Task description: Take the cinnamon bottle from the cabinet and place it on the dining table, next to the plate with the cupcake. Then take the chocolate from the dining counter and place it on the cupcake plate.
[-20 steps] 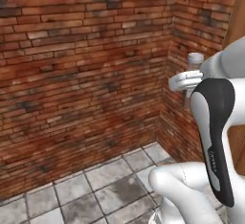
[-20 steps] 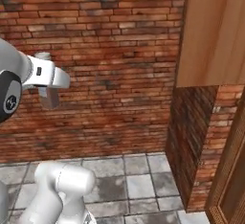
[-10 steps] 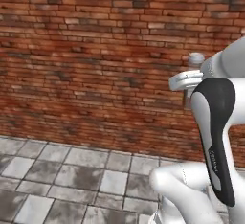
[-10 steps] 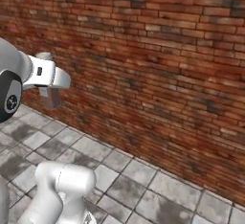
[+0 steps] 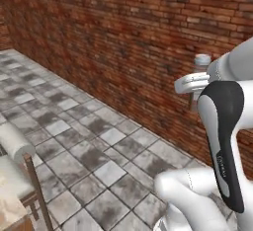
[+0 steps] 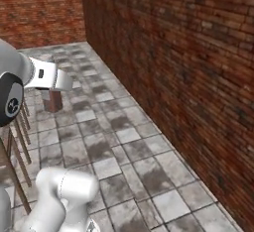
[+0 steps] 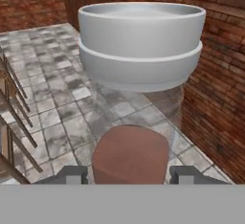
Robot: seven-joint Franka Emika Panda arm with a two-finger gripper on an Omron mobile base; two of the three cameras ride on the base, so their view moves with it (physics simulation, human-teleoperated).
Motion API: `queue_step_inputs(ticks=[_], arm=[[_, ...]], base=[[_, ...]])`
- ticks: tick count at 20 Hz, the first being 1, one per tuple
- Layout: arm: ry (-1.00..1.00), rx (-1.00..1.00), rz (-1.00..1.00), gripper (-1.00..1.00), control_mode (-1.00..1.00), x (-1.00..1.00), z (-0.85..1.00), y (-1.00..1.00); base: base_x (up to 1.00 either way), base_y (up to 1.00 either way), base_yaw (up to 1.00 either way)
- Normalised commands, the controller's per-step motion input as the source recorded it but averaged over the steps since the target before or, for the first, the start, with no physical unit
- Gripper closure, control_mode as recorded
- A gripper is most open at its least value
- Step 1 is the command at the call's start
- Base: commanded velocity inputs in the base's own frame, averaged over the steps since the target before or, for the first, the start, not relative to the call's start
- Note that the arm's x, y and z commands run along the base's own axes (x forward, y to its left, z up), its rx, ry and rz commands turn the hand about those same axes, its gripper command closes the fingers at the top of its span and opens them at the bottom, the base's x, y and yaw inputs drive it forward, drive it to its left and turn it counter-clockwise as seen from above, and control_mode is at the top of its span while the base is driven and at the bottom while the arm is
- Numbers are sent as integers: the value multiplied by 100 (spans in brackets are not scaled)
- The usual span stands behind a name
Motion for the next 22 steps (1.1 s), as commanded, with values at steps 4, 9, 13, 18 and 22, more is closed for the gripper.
queue_step_inputs(ticks=[4,9,13,18,22], arm=[[0,0,0,100,100,0,0,0],[0,0,0,100,100,0,0,0],[0,0,0,100,100,0,0,0],[0,0,0,100,100,0,0,0],[0,0,0,100,100,0,0,0]], base=[[35,0,72],[50,0,40],[59,-13,17],[95,-48,2],[100,-60,1]])
